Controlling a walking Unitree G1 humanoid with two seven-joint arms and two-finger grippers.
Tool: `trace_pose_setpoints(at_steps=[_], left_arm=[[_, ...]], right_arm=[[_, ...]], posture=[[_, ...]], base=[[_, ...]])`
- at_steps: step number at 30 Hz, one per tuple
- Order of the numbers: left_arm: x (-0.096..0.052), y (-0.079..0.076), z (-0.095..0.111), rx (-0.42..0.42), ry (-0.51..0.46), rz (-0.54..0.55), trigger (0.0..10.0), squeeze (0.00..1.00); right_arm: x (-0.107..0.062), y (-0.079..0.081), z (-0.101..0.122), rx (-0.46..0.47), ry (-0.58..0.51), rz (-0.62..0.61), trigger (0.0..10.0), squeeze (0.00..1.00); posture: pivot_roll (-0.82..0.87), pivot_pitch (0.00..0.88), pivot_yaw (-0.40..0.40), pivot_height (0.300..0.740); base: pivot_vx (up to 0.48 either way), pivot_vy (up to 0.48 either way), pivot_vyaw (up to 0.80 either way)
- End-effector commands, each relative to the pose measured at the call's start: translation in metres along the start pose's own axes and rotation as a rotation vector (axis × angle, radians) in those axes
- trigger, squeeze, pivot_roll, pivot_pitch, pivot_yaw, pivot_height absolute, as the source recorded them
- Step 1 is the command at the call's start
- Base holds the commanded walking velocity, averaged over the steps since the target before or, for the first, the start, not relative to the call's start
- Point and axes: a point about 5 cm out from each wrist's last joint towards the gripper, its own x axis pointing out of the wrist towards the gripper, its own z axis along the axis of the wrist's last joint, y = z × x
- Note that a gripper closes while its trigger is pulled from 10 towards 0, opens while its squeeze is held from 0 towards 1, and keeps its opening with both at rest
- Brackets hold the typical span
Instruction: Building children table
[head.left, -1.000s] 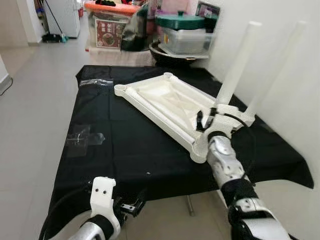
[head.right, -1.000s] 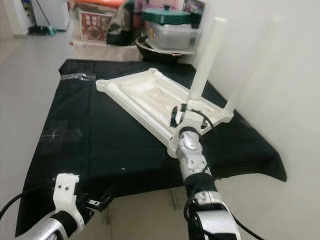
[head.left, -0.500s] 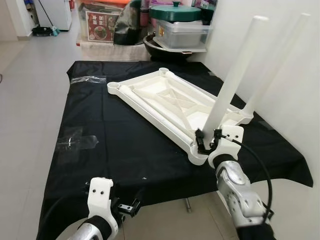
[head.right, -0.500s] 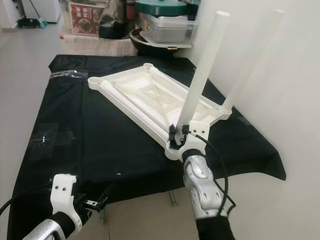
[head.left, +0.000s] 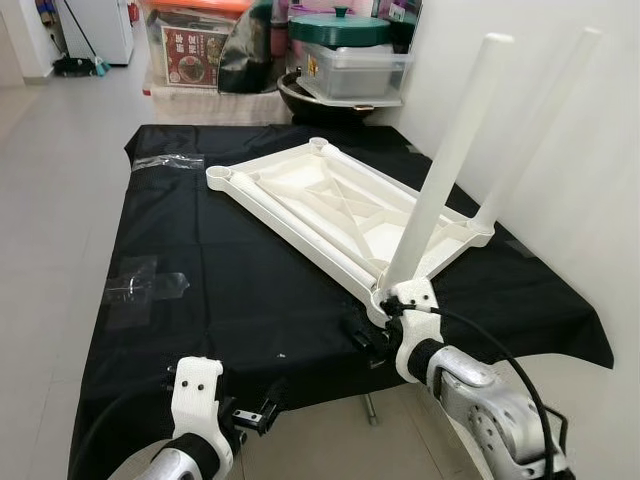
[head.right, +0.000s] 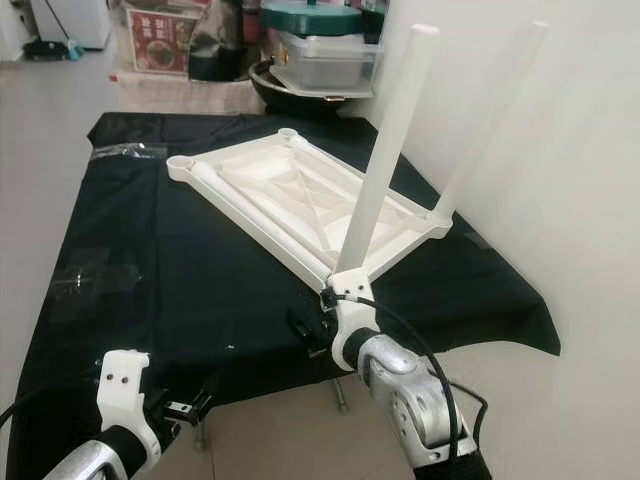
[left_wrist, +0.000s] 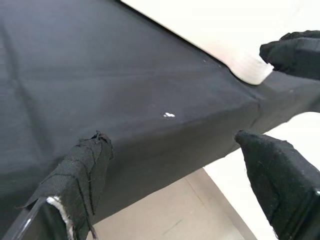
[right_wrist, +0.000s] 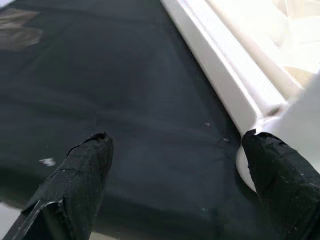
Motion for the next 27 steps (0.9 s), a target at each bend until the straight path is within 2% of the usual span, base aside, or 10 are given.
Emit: trace_pose_setpoints(at_steps=[1,6,8,9,11,17,27], left_arm=[[0.0,0.001,-0.001,0.011,0.007,0.009,10.0,0.0],[0.002,0.004,0.002,0.036,-0.005,0.041,10.0,0.0],[0.002,0.009,0.004,0.053,-0.014,0.092,10.0,0.0],[0.002,0.009,0.004,0.053,-0.014,0.092,10.0,0.0],[0.003,0.015,0.006,0.08,-0.024,0.156,10.0,0.0],[0.006,0.017,0.012,0.116,-0.065,0.18,10.0,0.0],[0.01,0.019,0.016,0.129,-0.089,0.206,10.0,0.0]], right_arm=[[0.001,0.004,0.005,-0.016,0.015,0.048,10.0,0.0],[0.006,0.005,0.011,-0.027,-0.008,0.046,10.0,0.0],[0.007,0.003,0.02,-0.065,-0.079,0.002,10.0,0.0],[0.007,0.003,0.02,-0.065,-0.079,0.002,10.0,0.0],[0.008,0.001,0.026,-0.193,-0.124,-0.086,10.0,0.0],[0.007,0.008,0.044,-0.105,-0.253,-0.039,10.0,0.0],[0.015,0.017,0.049,-0.128,-0.274,-0.01,10.0,0.0]], posture=[[0.11,0.0,-0.127,0.74],[0.11,0.0,-0.131,0.74],[0.12,0.0,-0.134,0.74],[0.12,0.0,-0.134,0.74],[0.12,0.0,-0.132,0.74],[0.11,0.0,-0.118,0.74],[0.11,0.0,-0.106,0.74]], base=[[0.0,0.0,0.0],[0.0,0.0,0.0],[0.0,0.0,0.0],[0.0,0.0,0.0],[0.0,0.0,0.0],[0.0,0.0,0.0],[0.0,0.0,0.0]])
